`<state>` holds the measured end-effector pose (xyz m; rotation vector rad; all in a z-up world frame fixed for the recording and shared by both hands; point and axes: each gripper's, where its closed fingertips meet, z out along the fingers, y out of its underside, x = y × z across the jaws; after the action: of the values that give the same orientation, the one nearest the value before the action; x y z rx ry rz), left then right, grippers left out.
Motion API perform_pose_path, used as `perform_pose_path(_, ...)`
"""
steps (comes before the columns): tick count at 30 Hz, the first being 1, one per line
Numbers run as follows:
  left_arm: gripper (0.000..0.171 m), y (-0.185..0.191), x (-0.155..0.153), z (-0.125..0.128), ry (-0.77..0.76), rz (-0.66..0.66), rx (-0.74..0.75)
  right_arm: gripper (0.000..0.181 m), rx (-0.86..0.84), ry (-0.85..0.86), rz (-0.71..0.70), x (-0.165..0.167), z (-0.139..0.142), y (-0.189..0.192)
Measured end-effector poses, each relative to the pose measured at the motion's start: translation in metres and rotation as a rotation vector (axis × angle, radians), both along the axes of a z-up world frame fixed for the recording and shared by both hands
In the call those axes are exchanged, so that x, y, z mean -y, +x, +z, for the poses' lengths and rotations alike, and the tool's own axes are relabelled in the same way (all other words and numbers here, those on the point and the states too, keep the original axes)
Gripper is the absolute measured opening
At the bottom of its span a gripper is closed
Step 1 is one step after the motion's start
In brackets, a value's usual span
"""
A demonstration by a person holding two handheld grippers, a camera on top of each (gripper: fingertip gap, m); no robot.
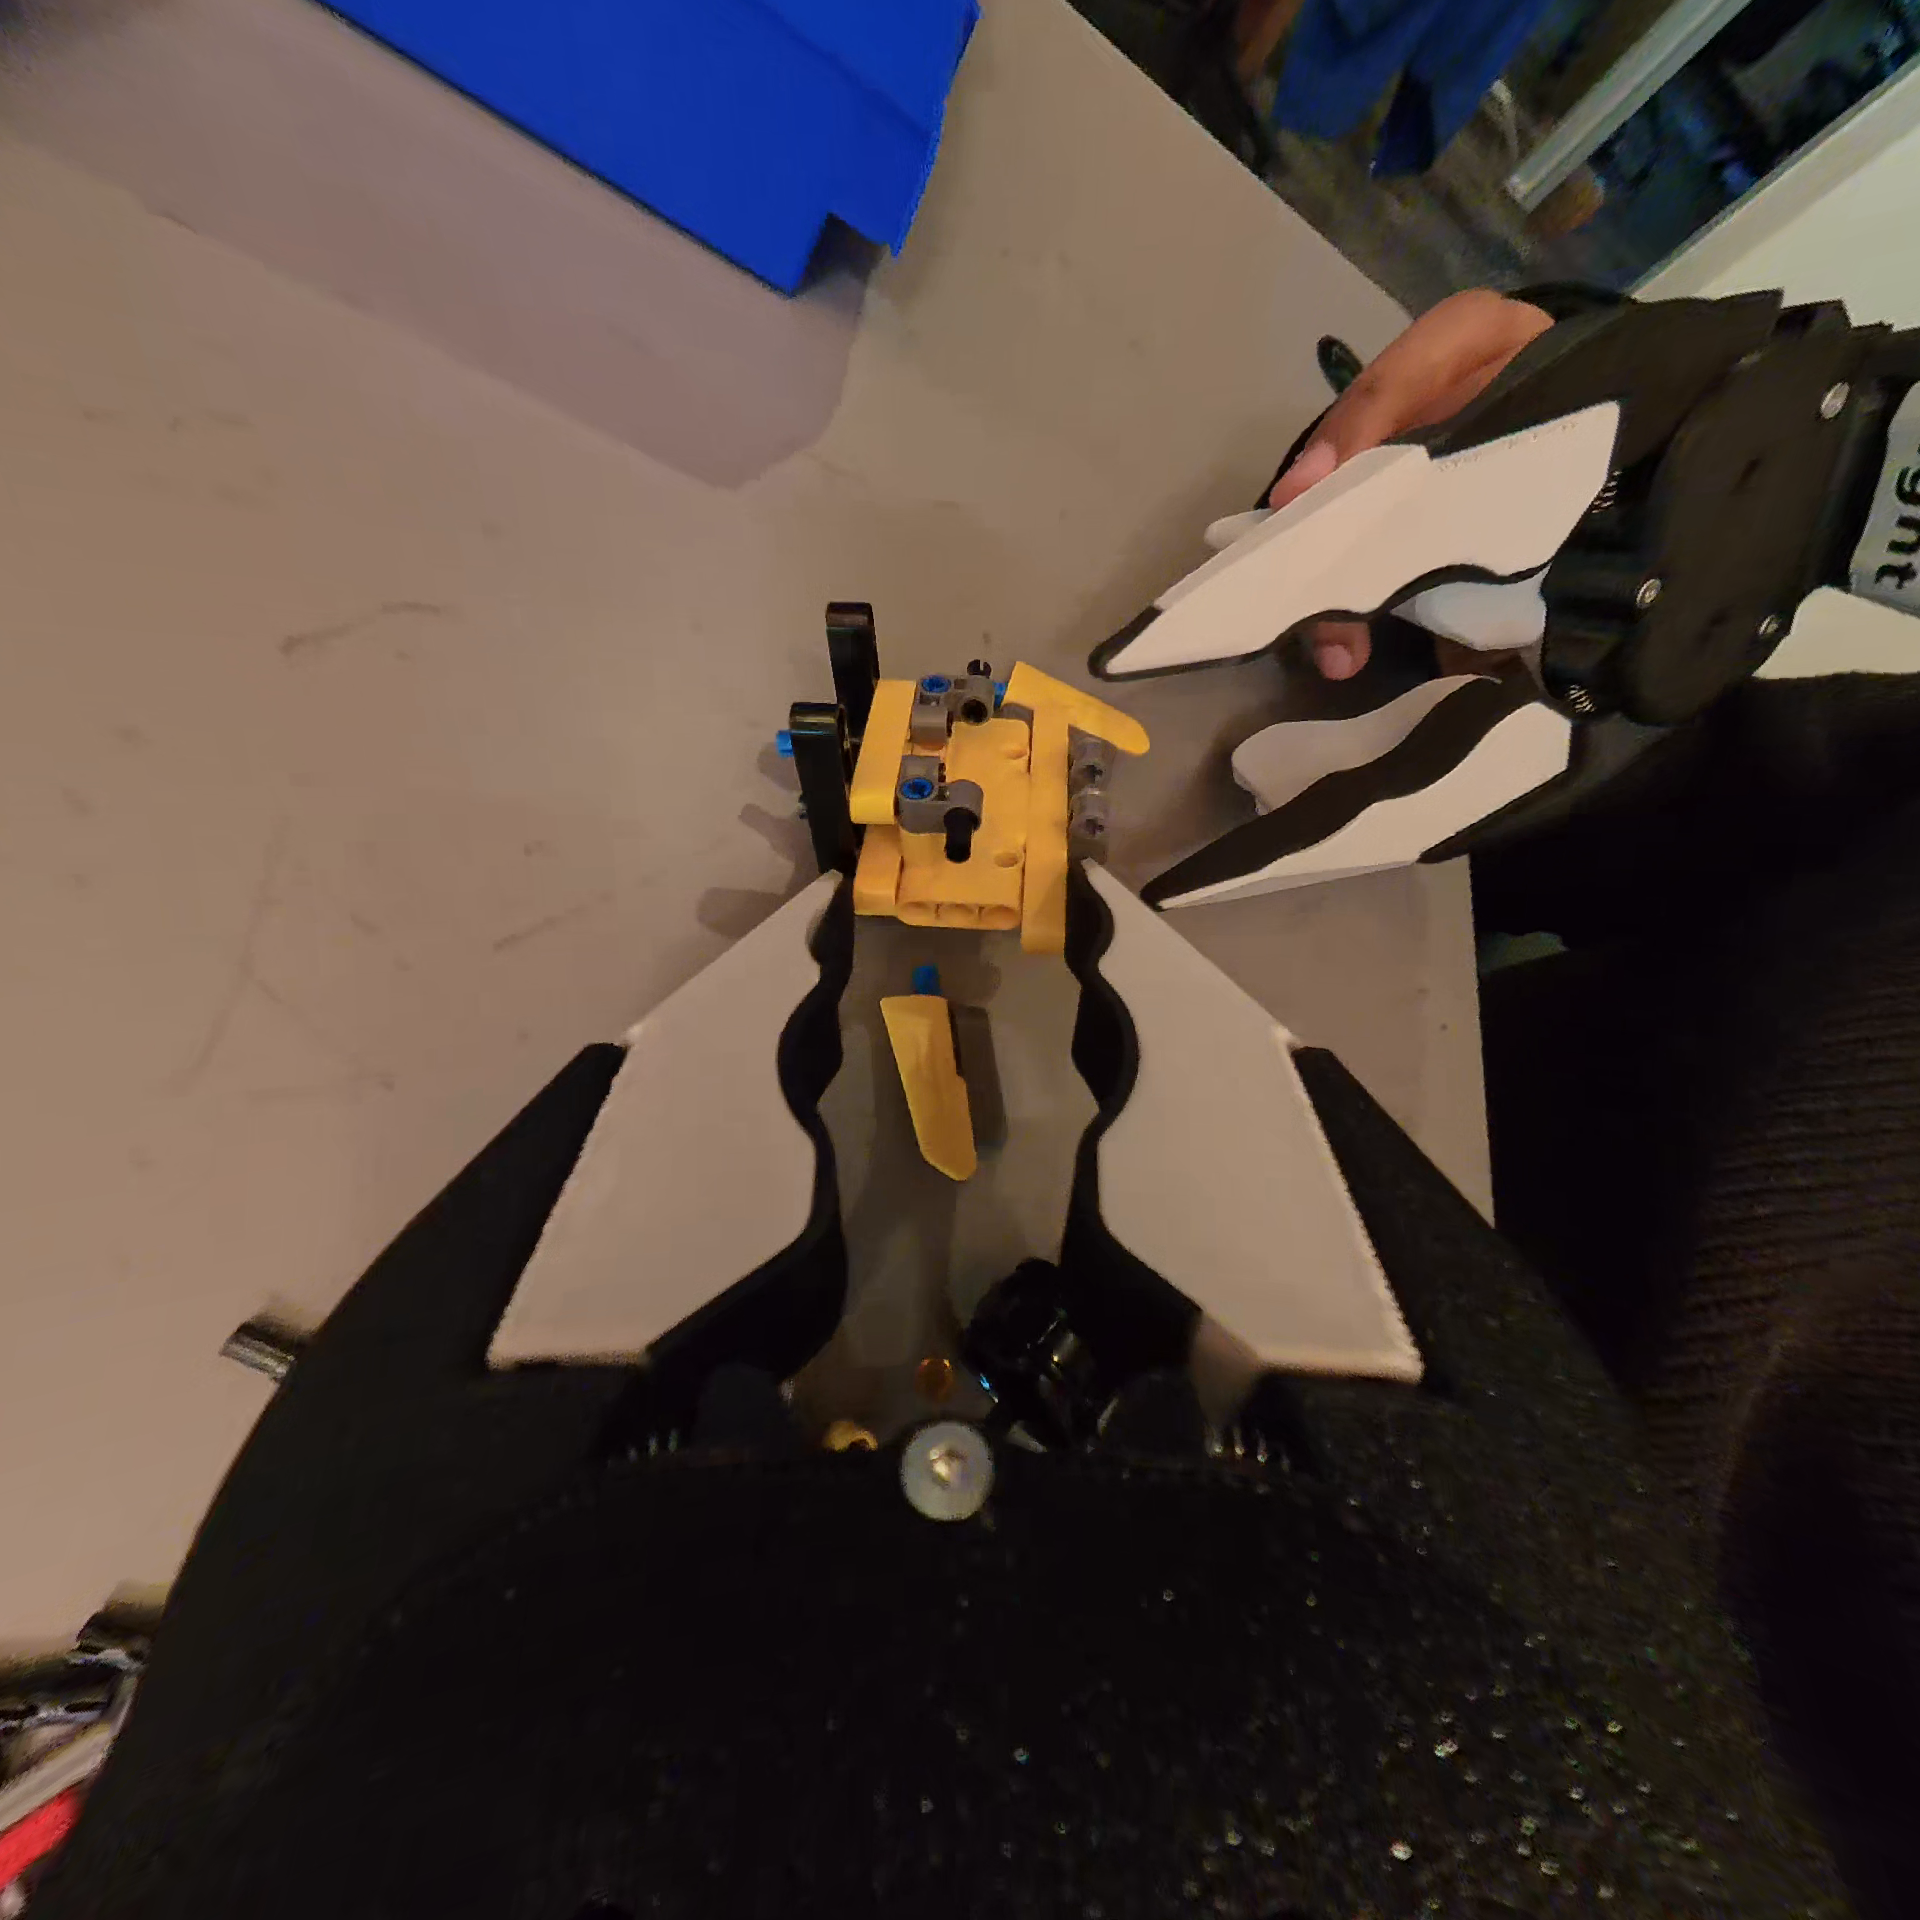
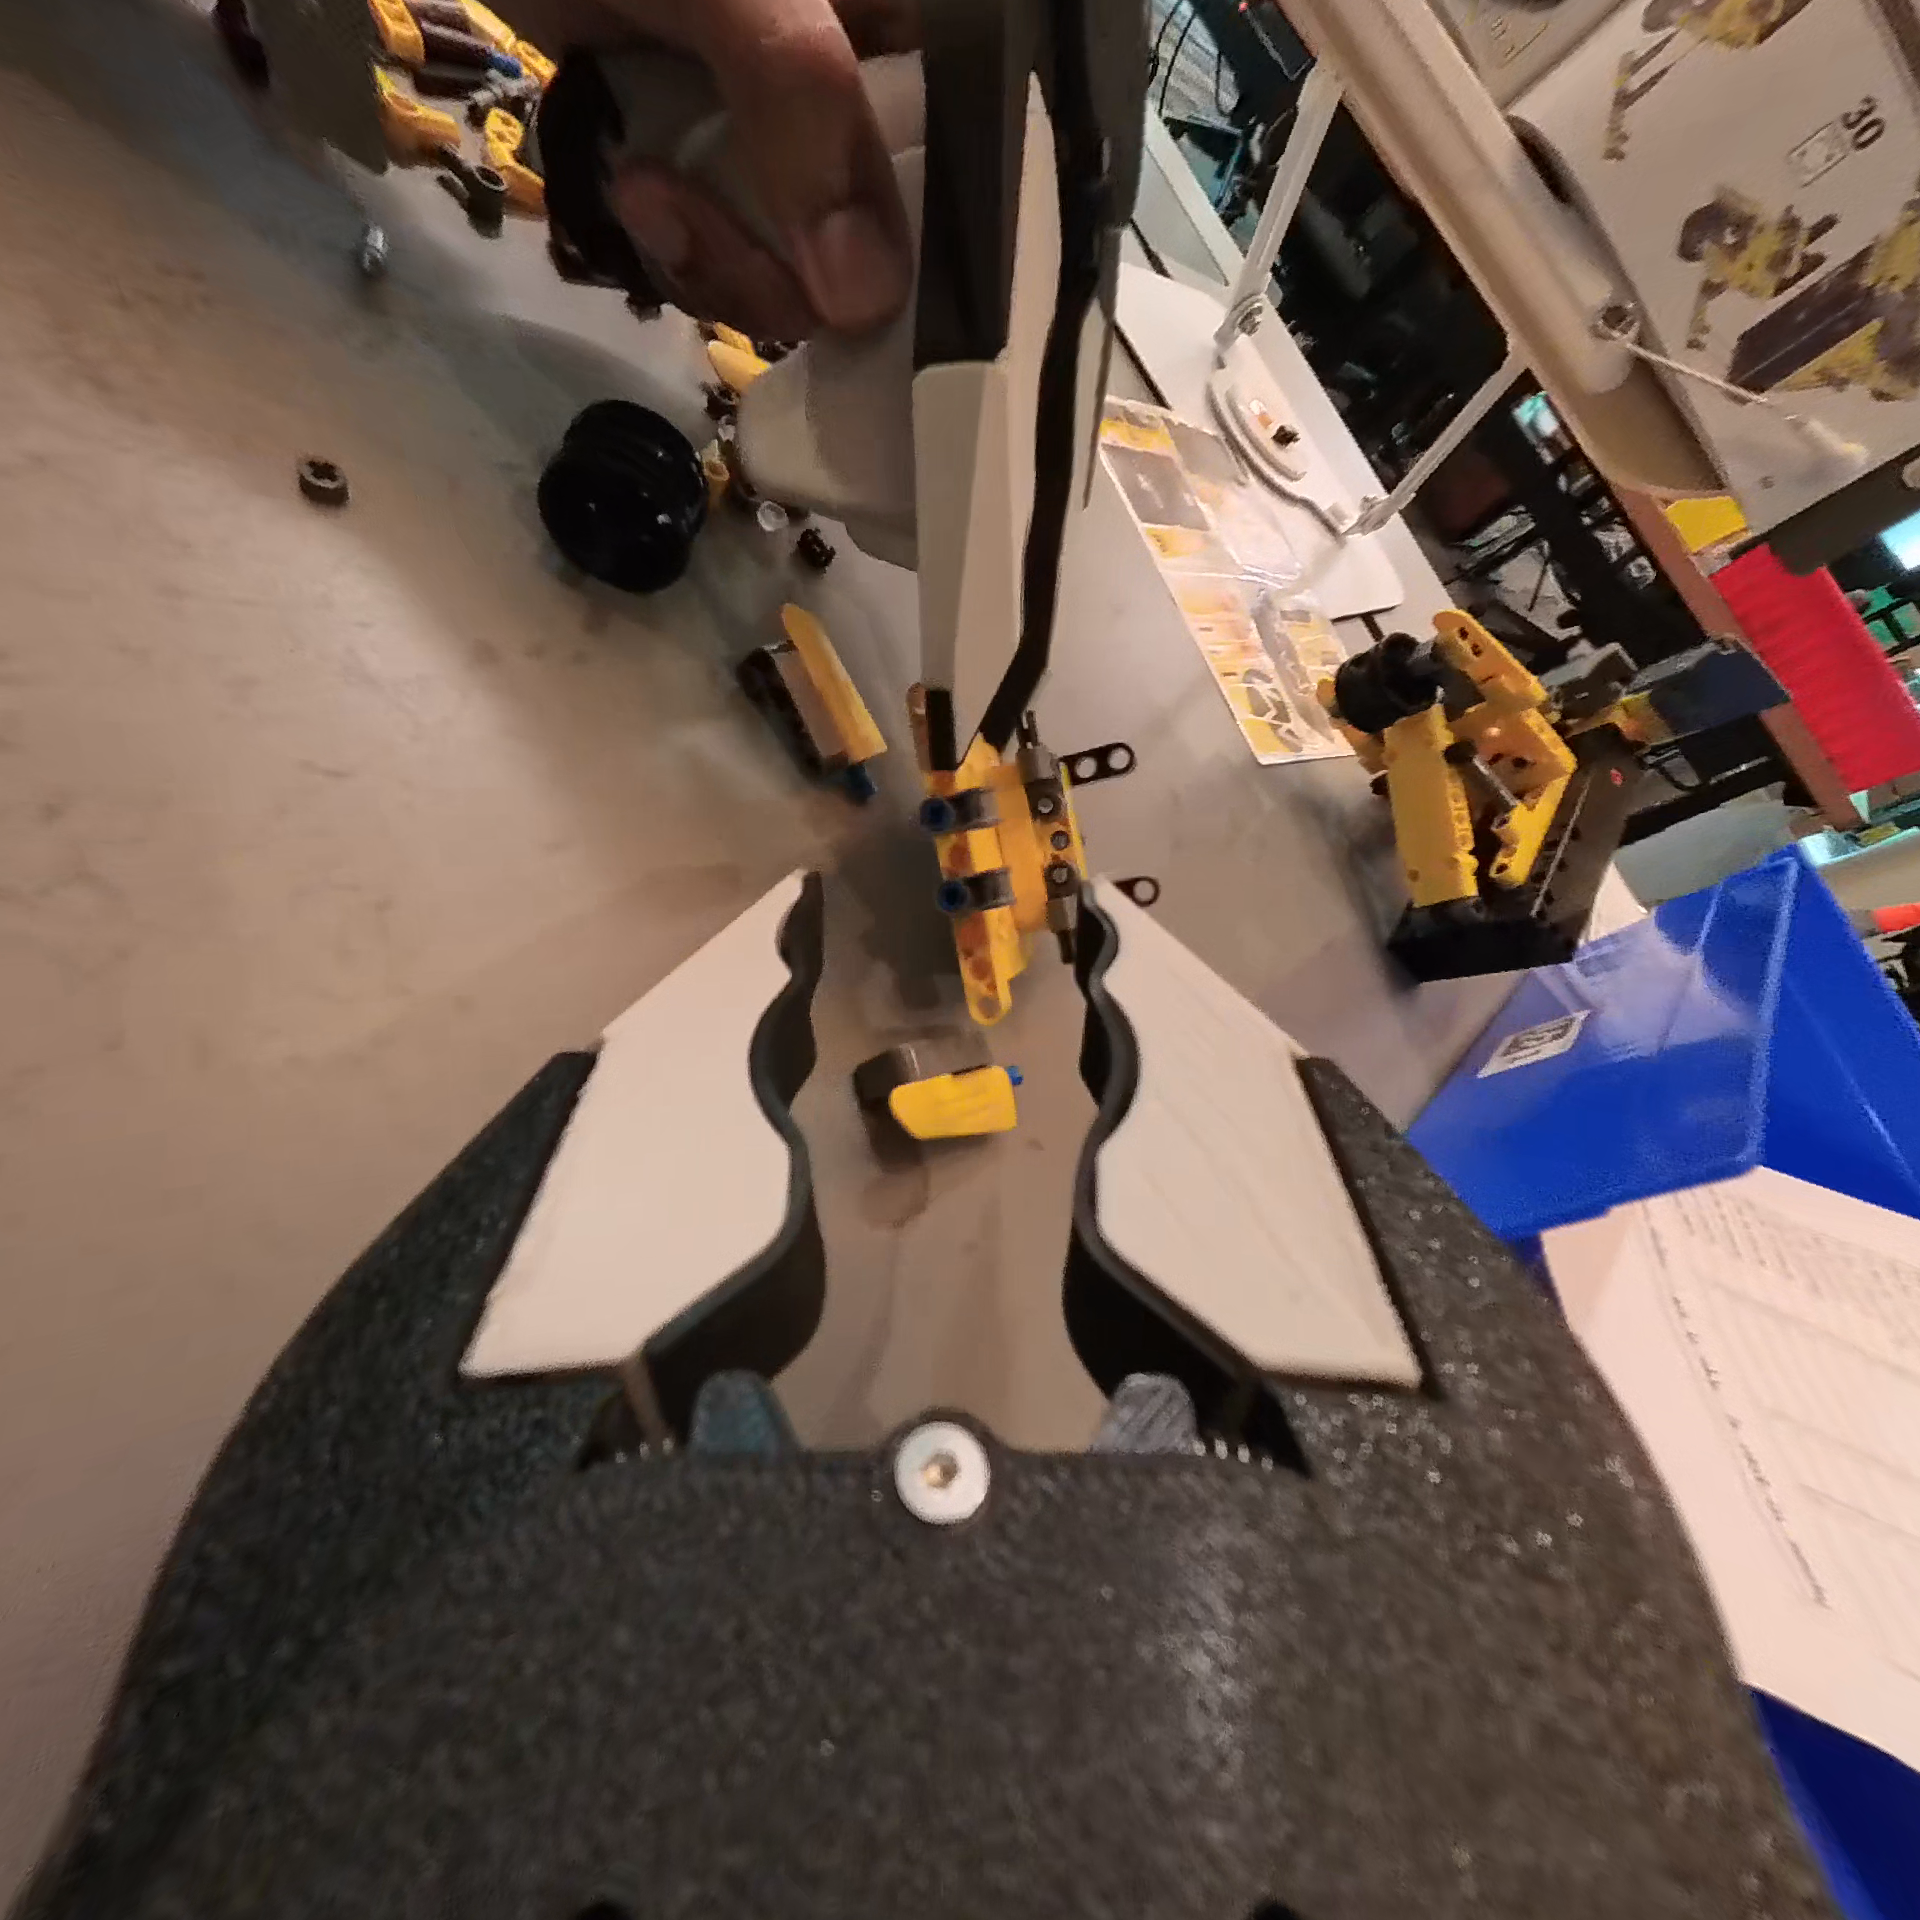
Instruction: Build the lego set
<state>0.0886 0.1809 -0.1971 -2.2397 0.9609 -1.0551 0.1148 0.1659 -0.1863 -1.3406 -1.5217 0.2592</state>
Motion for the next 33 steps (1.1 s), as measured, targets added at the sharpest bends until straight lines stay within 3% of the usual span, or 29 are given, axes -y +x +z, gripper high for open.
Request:
perform_pose_path(6, 0.038, -0.006, -0.005, -0.009, 0.096, 0.012, -0.092, 0.053, -0.016, -0.106, -0.041, -0.009, -0.004, 0.011)
perform_pose_path(10, 0.038, -0.013, -0.014, -0.016, 0.191, 0.035, -0.199, 0.055, -0.016, -0.269, -0.033, -0.011, -0.010, 0.022)
perform_pose_path(15, 0.049, -0.014, -0.014, -0.003, 0.188, 0.054, -0.151, 0.059, 0.085, -0.418, -0.058, -0.013, -0.032, 0.035)
perform_pose_path(21, 0.050, -0.041, 0.000, 0.010, 0.255, 0.119, -0.183, 0.058, 0.078, -0.483, -0.058, -0.015, -0.033, 0.042)
perform_pose_path(27, 0.051, -0.068, 0.040, 0.002, 0.328, 0.116, -0.216, 0.037, 0.106, -0.493, -0.009, -0.006, -0.036, 0.039)
perform_pose_path(31, 0.051, -0.065, 0.066, -0.006, 0.374, 0.024, -0.200, 0.017, 0.109, -0.460, -0.009, -0.003, -0.035, 0.034)
perform_pose_path(33, 0.042, -0.061, 0.070, -0.014, 0.410, -0.025, -0.250, 0.015, 0.109, -0.455, -0.006, 0.004, -0.035, 0.024)
